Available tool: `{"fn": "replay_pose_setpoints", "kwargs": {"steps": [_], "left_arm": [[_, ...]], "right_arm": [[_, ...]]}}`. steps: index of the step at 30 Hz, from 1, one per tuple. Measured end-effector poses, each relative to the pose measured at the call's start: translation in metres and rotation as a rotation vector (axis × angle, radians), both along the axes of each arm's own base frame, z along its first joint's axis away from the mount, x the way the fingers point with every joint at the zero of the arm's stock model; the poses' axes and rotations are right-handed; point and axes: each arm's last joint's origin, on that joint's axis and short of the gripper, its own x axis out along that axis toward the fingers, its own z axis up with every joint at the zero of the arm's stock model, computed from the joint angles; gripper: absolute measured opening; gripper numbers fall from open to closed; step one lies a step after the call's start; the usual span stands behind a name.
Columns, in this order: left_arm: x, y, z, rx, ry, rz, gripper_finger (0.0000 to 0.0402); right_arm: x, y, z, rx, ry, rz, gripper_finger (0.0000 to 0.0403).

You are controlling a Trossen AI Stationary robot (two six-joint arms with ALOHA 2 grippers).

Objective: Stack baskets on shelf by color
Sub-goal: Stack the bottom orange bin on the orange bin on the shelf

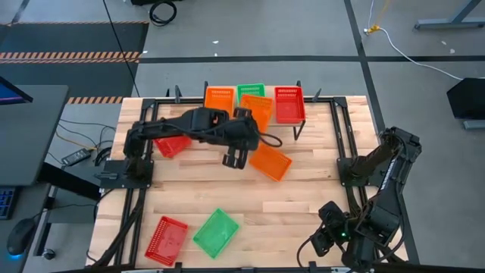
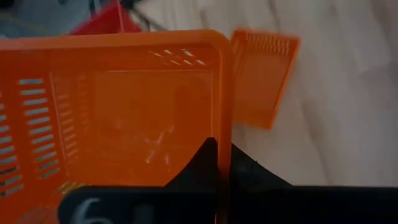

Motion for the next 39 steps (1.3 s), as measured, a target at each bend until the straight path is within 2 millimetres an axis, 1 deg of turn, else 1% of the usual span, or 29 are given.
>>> {"fn": "replay_pose_setpoints", "kwargs": {"steps": [6,13,20,25,35,39], "left_arm": [[-0.009,0.023,-0.007,-0.013,0.12,0.054,0.0003],[-0.025,0.057,-0.009,-0.04,0.221,0.17,0.0003],[-0.041,0.085,0.002,-0.076,0.192,0.244,0.0002],[-0.047,0.103,0.003,-0.137,0.178,0.276,0.0002],[-0.057,0.132,0.003,-0.2,0.171,0.305,0.0002],[-0.059,0.138,0.002,-0.215,0.168,0.312,0.0002]], "right_arm": [[0.001,-0.001,0.0,-0.013,-0.012,-0.009,0.0143],[0.003,-0.005,-0.001,-0.037,-0.002,-0.02,0.0143],[0.005,-0.008,-0.003,-0.055,0.006,-0.03,0.0143],[0.007,-0.007,-0.008,-0.05,0.005,-0.035,0.0143],[0.008,-0.008,-0.008,-0.043,0.002,-0.039,0.0143],[0.009,-0.008,-0.008,-0.042,0.001,-0.04,0.0143]]}}
